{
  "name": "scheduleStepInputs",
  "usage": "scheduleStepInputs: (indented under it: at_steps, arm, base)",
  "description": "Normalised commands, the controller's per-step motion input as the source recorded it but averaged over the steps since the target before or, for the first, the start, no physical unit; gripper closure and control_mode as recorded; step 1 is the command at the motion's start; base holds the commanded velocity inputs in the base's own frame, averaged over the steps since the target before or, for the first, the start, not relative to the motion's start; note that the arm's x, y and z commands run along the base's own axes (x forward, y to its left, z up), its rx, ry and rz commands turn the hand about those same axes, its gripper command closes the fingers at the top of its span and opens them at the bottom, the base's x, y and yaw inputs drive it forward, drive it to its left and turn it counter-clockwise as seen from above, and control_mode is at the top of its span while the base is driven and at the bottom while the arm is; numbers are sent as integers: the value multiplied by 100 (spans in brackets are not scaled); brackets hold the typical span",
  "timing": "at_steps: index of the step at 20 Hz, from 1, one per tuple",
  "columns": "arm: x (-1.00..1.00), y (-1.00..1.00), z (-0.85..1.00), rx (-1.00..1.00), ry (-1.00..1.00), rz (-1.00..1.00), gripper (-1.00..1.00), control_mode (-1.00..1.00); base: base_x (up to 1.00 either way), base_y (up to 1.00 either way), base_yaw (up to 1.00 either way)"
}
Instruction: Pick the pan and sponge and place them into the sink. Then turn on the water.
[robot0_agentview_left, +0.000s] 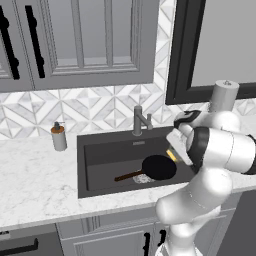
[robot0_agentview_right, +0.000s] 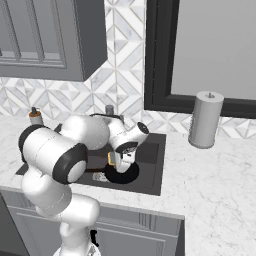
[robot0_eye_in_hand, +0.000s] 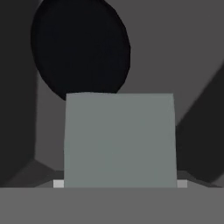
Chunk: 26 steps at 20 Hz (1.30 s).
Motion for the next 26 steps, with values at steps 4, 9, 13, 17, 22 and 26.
scheduleStepInputs:
  at_steps: [4,9,13,17,22,26]
  arm:
    - [36,0,-20,4,1,0,100,-100]
    - [37,0,-34,0,5,0,100,-100]
    - [30,0,-39,0,7,0,100,-100]
    - [24,-2,-34,3,5,0,100,-100]
    - [22,-1,-30,5,3,0,100,-100]
    - [22,0,-27,4,1,0,100,-100]
  base:
    - [0,0,0]
    - [0,0,0]
    - [0,0,0]
    - [0,0,0]
    - [0,0,0]
    - [0,0,0]
